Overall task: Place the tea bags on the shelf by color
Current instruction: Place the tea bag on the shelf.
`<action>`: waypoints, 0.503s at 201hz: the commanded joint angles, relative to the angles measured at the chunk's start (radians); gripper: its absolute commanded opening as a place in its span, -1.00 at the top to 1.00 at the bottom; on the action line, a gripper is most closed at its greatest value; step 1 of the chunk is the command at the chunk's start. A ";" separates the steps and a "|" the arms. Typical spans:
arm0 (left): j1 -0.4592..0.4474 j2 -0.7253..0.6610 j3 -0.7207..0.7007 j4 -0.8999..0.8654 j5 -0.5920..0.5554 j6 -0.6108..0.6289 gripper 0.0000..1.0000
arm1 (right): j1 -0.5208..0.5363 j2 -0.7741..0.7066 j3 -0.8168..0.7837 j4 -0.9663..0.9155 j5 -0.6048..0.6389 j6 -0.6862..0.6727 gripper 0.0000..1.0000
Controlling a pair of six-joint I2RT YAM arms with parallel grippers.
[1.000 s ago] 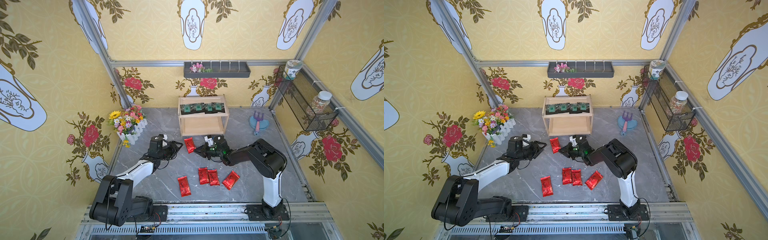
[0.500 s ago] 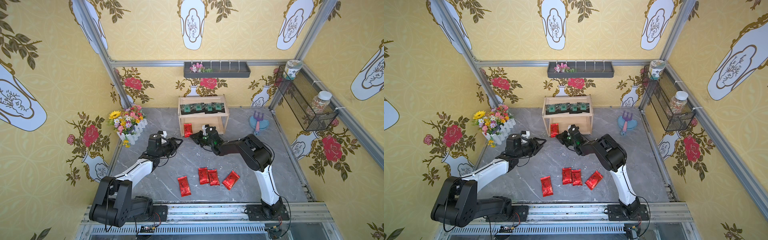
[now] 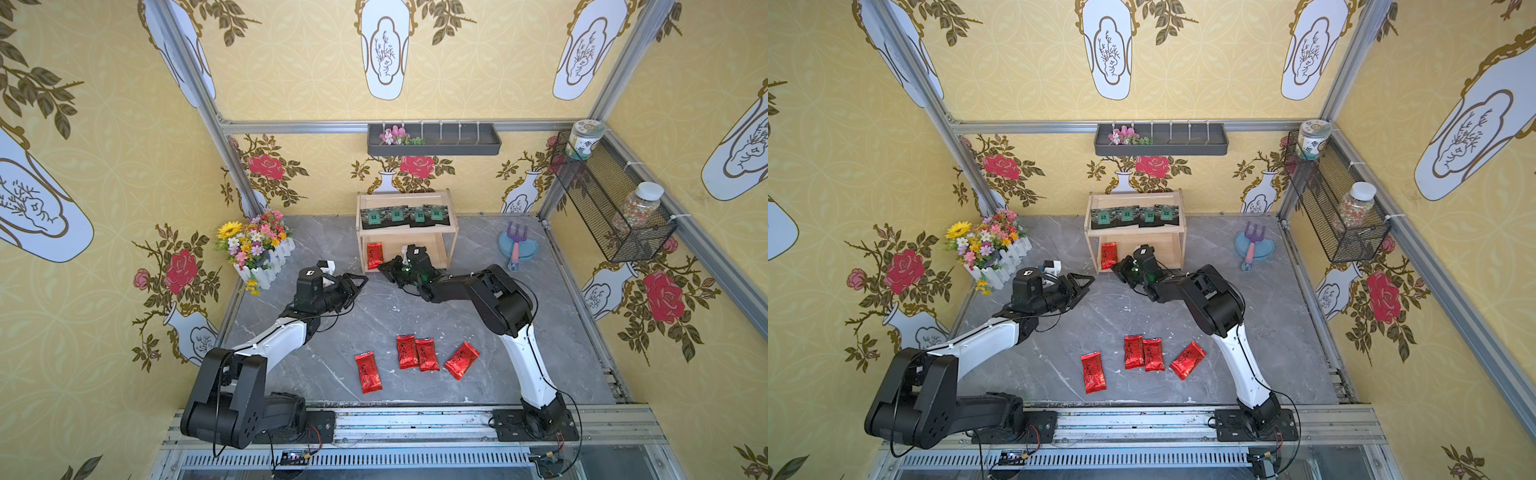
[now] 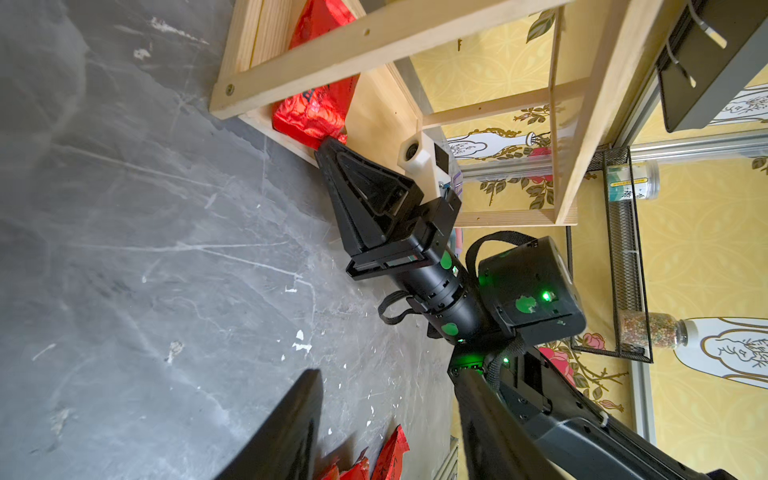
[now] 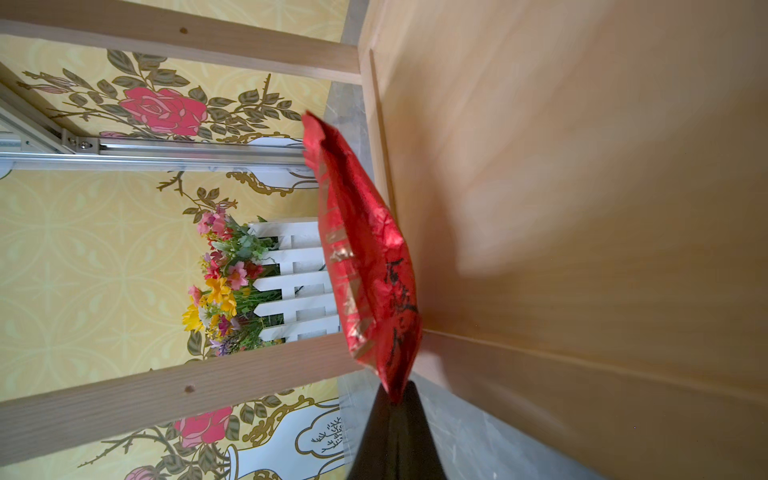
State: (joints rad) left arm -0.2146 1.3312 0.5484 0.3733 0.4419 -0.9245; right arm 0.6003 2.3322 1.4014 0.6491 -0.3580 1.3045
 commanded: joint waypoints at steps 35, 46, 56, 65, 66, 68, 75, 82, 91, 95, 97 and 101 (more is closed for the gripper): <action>0.000 0.002 -0.005 0.011 0.014 0.020 -0.15 | -0.002 0.029 0.053 -0.027 -0.047 0.026 0.94; 0.003 -0.002 -0.009 0.010 0.013 0.021 -0.15 | -0.003 0.026 0.056 -0.036 -0.048 0.026 0.92; 0.004 -0.004 -0.013 0.010 0.013 0.023 -0.15 | -0.004 0.024 0.055 -0.046 -0.047 0.026 0.92; 0.003 -0.004 -0.011 0.010 0.011 0.024 -0.15 | -0.005 0.024 0.057 -0.052 -0.047 0.026 0.92; 0.003 -0.004 -0.011 0.010 0.011 0.024 -0.15 | -0.005 0.024 0.057 -0.053 -0.047 0.027 0.92; 0.003 -0.005 -0.010 0.010 0.011 0.024 -0.15 | -0.005 0.024 0.058 -0.056 -0.048 0.026 0.92; 0.003 -0.005 -0.010 0.010 0.012 0.024 -0.15 | -0.005 0.025 0.063 -0.059 -0.051 0.026 0.92; 0.004 -0.003 -0.009 0.008 0.012 0.028 -0.15 | -0.006 0.028 0.068 -0.060 -0.054 0.026 0.91; 0.004 -0.003 -0.009 0.006 0.013 0.030 -0.15 | -0.008 0.031 0.072 -0.063 -0.059 0.026 0.90; 0.004 -0.003 -0.008 0.006 0.013 0.031 -0.15 | -0.008 0.033 0.074 -0.064 -0.059 0.028 0.90; 0.004 -0.003 -0.011 0.005 0.013 0.032 -0.15 | -0.008 0.034 0.074 -0.064 -0.059 0.027 0.90; 0.005 -0.003 -0.011 0.005 0.014 0.032 -0.16 | -0.008 0.035 0.076 -0.065 -0.061 0.027 0.89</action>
State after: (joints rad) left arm -0.2123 1.3270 0.5442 0.3702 0.4442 -0.9150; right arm 0.5941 2.3581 1.4635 0.5785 -0.3996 1.3304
